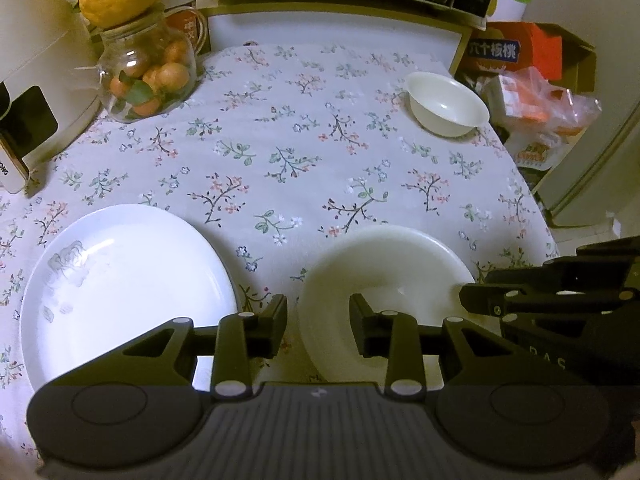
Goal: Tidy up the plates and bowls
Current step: 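Open both tools and withdraw from the cream bowl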
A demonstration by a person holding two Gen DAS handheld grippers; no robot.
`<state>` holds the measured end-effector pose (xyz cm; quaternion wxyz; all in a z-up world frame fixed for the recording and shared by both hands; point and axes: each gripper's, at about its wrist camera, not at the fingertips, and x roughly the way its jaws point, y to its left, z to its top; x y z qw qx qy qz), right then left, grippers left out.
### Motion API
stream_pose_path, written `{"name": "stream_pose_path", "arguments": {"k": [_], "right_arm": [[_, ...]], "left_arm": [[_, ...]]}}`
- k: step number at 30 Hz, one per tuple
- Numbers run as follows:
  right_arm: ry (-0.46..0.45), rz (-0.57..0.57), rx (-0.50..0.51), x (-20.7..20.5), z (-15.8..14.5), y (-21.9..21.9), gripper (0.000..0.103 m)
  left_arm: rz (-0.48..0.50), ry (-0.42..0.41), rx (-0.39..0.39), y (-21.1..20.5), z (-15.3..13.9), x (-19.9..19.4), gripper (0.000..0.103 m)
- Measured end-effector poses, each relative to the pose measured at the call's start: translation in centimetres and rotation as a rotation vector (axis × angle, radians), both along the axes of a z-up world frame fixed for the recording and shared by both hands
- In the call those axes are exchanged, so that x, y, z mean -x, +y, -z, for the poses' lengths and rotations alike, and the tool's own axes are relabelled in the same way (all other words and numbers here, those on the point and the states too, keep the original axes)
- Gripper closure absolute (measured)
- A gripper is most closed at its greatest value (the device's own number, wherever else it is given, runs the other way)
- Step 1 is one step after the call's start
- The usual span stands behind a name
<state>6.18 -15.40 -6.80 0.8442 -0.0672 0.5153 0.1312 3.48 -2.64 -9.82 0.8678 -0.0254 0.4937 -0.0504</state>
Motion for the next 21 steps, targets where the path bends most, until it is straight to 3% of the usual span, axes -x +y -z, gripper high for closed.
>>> {"name": "stream_pose_path", "arguments": {"k": [11, 21], "right_arm": [[-0.026, 0.052, -0.029, -0.6, -0.8, -1.6, 0.084], [-0.058, 0.156, -0.086, -1.6, -2.0, -4.3, 0.070]], "left_arm": [[-0.052, -0.067, 0.042, 1.2, -1.5, -1.0, 0.072], [-0.039, -0.110, 0.068, 0.5, -2.5, -2.4, 0.070]]}}
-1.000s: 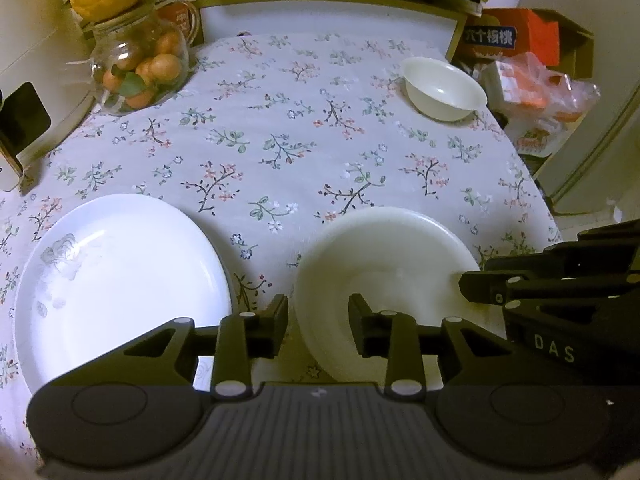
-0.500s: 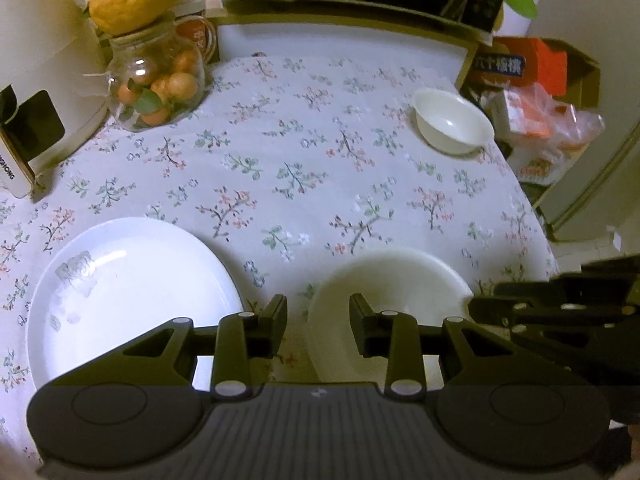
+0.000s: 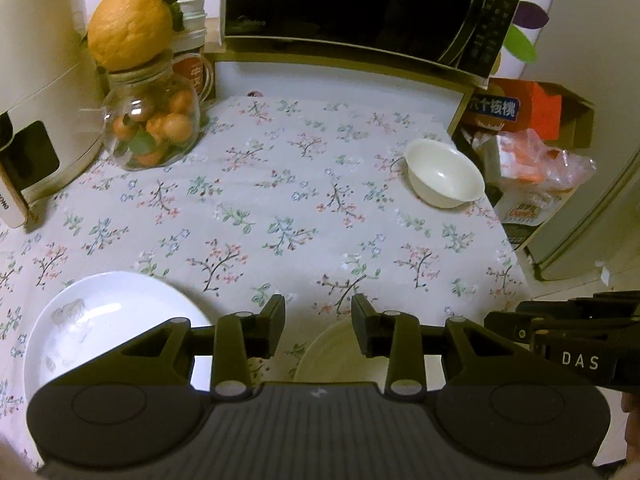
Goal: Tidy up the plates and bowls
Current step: 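Open both tools and withdraw from the cream bowl, then move both tools to the small cream bowl near the microwave and grip its rim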
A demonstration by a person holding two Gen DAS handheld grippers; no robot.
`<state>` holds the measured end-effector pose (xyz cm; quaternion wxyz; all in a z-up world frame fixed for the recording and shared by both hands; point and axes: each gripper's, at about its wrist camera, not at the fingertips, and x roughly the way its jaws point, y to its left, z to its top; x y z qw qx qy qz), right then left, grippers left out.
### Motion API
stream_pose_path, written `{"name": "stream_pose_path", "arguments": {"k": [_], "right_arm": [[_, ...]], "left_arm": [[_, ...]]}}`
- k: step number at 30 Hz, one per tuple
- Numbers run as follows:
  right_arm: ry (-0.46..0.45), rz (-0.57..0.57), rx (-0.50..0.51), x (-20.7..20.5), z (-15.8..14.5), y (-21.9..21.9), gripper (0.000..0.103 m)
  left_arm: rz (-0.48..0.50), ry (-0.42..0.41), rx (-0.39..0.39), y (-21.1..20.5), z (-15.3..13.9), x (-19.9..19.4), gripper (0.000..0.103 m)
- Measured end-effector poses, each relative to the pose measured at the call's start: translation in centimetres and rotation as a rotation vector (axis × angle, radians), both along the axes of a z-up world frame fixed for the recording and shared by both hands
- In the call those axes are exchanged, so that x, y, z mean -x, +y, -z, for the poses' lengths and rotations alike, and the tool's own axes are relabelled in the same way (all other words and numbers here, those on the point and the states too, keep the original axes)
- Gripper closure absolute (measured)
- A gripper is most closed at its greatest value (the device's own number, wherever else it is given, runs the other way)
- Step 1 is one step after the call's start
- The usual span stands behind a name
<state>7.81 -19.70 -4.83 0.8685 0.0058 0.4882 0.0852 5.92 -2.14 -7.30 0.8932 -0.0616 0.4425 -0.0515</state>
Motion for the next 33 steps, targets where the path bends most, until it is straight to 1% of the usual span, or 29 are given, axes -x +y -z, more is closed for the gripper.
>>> {"name": "stream_pose_path", "arguments": {"k": [5, 6, 8, 9, 10, 13, 16, 20, 23, 25, 29, 33], "right_arm": [[-0.005, 0.043, -0.022, -0.6, -0.4, -1.3, 0.066], [-0.008, 0.053, -0.026, -0.7, -0.5, -1.6, 0.064], [-0.015, 0.070, -0.032, -0.8, -0.7, -2.1, 0.060], [-0.020, 0.078, -0.036, -0.8, -0.9, -2.5, 0.057], [-0.024, 0.086, -0.039, -0.8, -1.0, -2.8, 0.053], [-0.037, 0.119, -0.050, -1.1, -1.4, -4.0, 0.043], [-0.039, 0.165, -0.062, -1.8, -1.6, -5.3, 0.038], [-0.017, 0.216, -0.097, -3.2, -1.4, -6.8, 0.036], [-0.013, 0.252, -0.120, -4.3, -1.5, -7.8, 0.036], [-0.017, 0.276, -0.117, -5.1, -1.6, -8.4, 0.036], [-0.043, 0.288, -0.070, -7.0, -1.4, -9.4, 0.036], [-0.018, 0.319, -0.067, -8.5, 0.0, -10.5, 0.036]], "left_arm": [[0.000, -0.002, 0.026, -0.5, -0.5, -0.9, 0.070], [0.001, -0.002, 0.030, -0.7, -0.6, -1.1, 0.069], [0.003, -0.001, 0.038, -1.0, -0.7, -1.4, 0.064], [0.001, 0.001, 0.037, -1.1, -0.7, -1.5, 0.059], [-0.002, 0.002, 0.039, -1.3, -0.7, -1.6, 0.057], [-0.001, 0.020, 0.062, -2.0, -0.7, -2.5, 0.054], [-0.001, 0.018, 0.073, -2.8, -0.7, -3.3, 0.049], [-0.018, 0.014, 0.067, -3.7, -0.3, -4.7, 0.045], [-0.032, 0.018, 0.078, -4.1, -0.2, -6.2, 0.038], [-0.042, 0.017, 0.097, -4.4, -0.1, -7.3, 0.033], [-0.065, 0.020, 0.116, -5.6, 0.4, -9.5, 0.031], [-0.065, 0.037, 0.117, -7.1, 1.5, -11.7, 0.030]]}}
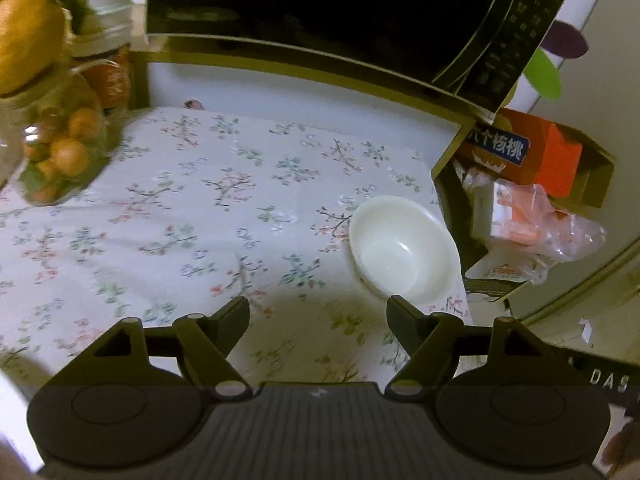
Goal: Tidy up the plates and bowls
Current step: 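Move both tools to the small cream bowl near the microwave and grip its rim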
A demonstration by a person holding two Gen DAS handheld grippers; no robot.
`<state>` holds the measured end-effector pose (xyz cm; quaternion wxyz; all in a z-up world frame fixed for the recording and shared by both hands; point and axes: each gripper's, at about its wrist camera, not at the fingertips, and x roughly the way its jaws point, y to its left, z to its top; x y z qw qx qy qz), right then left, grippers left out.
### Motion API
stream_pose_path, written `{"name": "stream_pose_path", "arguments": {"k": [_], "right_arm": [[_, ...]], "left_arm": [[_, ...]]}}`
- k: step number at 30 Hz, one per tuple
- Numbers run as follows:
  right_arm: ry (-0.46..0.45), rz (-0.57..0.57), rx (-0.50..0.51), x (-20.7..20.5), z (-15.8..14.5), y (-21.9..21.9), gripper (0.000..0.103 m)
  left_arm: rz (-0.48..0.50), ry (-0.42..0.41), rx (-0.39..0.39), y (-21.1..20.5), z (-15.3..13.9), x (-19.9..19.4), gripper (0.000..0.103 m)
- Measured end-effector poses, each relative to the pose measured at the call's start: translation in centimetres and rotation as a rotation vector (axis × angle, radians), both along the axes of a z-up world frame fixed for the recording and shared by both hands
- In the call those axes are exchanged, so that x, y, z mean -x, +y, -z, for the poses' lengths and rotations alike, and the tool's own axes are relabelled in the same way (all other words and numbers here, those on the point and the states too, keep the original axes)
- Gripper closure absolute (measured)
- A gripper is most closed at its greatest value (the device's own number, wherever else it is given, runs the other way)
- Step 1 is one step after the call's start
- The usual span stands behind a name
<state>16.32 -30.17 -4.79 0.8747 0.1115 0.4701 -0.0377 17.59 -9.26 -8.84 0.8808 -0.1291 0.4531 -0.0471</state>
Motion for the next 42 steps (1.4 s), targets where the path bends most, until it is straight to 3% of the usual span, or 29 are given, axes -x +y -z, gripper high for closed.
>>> {"name": "stream_pose_path", "arguments": {"k": [11, 17, 24, 30, 42], "right_arm": [[-0.007, 0.062, -0.113, -3.5, 2.2, -1.3, 0.036], [0.009, 0.151, -0.229, -5.1, 3.5, -2.2, 0.036], [0.027, 0.128, -0.205, -6.2, 4.1, -1.0, 0.036], [0.039, 0.119, -0.185, -6.9, 4.6, -0.4, 0.037], [0.044, 0.133, -0.162, -7.3, 5.3, -0.5, 0.052]], "left_arm": [[-0.053, -0.008, 0.120, -0.7, 2.6, -3.2, 0.031], [-0.033, -0.012, 0.090, -1.6, 3.5, -4.0, 0.033], [-0.036, -0.005, 0.056, -2.1, 4.3, -5.2, 0.034], [-0.037, 0.018, 0.051, -2.0, 5.0, -5.8, 0.042], [-0.041, 0.018, 0.056, -1.4, 5.4, -6.3, 0.051]]}}
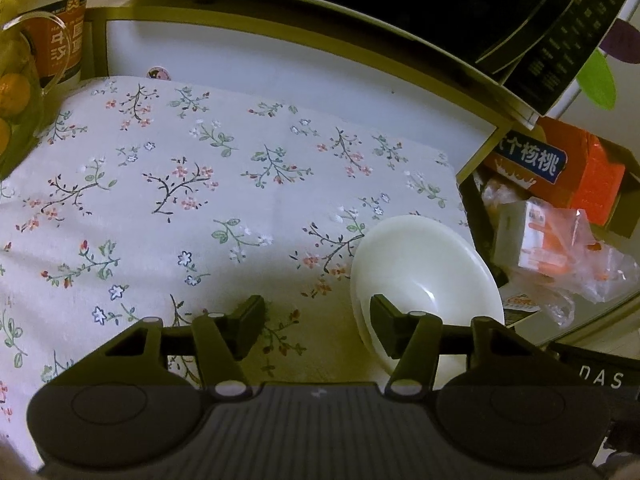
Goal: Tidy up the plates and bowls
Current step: 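Move both tools to the small cream bowl near the microwave and grip its rim, then lift the small cream bowl with both tools and carry it to the larger bowl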
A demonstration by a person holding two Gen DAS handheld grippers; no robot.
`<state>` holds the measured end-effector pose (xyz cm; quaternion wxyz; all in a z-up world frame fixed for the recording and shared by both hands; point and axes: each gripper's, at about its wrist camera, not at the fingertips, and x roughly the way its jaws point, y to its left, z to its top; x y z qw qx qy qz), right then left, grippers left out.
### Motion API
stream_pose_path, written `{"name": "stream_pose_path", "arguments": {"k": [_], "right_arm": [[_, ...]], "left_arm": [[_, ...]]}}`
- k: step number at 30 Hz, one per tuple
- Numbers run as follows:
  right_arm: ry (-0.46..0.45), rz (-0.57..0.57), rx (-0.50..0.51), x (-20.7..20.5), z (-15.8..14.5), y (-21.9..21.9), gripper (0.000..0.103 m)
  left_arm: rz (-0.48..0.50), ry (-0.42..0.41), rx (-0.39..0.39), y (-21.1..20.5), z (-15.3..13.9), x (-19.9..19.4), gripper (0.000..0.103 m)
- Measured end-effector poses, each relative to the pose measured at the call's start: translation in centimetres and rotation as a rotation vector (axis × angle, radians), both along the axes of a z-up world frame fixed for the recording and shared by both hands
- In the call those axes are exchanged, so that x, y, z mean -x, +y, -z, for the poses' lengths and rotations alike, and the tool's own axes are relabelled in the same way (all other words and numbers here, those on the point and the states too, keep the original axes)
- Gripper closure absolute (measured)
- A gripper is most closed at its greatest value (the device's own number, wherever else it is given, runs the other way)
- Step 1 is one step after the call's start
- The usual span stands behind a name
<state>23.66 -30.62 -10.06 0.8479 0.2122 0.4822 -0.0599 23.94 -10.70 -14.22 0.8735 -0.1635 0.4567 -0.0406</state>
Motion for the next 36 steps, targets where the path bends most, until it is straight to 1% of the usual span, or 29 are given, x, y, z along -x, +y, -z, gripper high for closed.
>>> {"name": "stream_pose_path", "arguments": {"k": [2, 4, 7, 9, 11, 17, 18, 23, 26, 28, 32, 36], "right_arm": [[0.002, -0.002, -0.001, 0.0, 0.1, 0.0, 0.055], [0.002, -0.010, 0.001, -0.1, 0.2, 0.3, 0.061], [-0.002, -0.022, 0.005, -0.2, 0.2, 0.6, 0.066], [-0.004, -0.028, 0.007, -0.2, 0.3, 0.7, 0.071], [-0.005, -0.029, 0.007, -0.2, 0.3, 0.8, 0.073], [-0.007, -0.049, -0.008, -0.1, 0.3, 1.0, 0.091], [-0.008, -0.051, -0.009, -0.1, 0.3, 1.1, 0.092], [-0.017, -0.047, -0.029, 0.1, 0.0, 1.2, 0.093], [-0.020, -0.055, -0.029, 0.1, -0.2, 1.4, 0.094], [-0.019, -0.055, -0.027, 0.2, -0.3, 1.4, 0.094], [-0.013, -0.058, -0.035, 0.3, -0.2, 1.3, 0.094], [-0.021, -0.065, -0.033, 0.6, -0.8, 1.5, 0.094]], "left_arm": [[0.005, -0.002, -0.001, 0.0, 0.0, 0.0, 0.053], [0.013, -0.006, -0.003, 0.0, 0.1, 0.0, 0.056], [0.022, -0.006, 0.005, -0.1, 0.1, -0.1, 0.059], [0.031, -0.007, 0.009, -0.1, 0.2, -0.1, 0.061], [0.040, -0.011, 0.011, -0.3, 0.2, -0.2, 0.063], [0.073, -0.016, 0.016, -0.9, 0.2, 0.0, 0.075], [0.078, -0.013, 0.018, -1.0, 0.3, 0.0, 0.080], [0.093, -0.016, 0.021, -1.3, 0.2, 0.1, 0.088], [0.095, -0.024, -0.001, -1.4, 0.0, 0.3, 0.092], [0.102, -0.031, -0.007, -1.3, 0.0, 0.5, 0.092], [0.093, -0.021, 0.010, -1.0, -0.1, 0.9, 0.092], [0.092, -0.030, 0.008, -0.9, -0.8, 1.3, 0.092]]}}
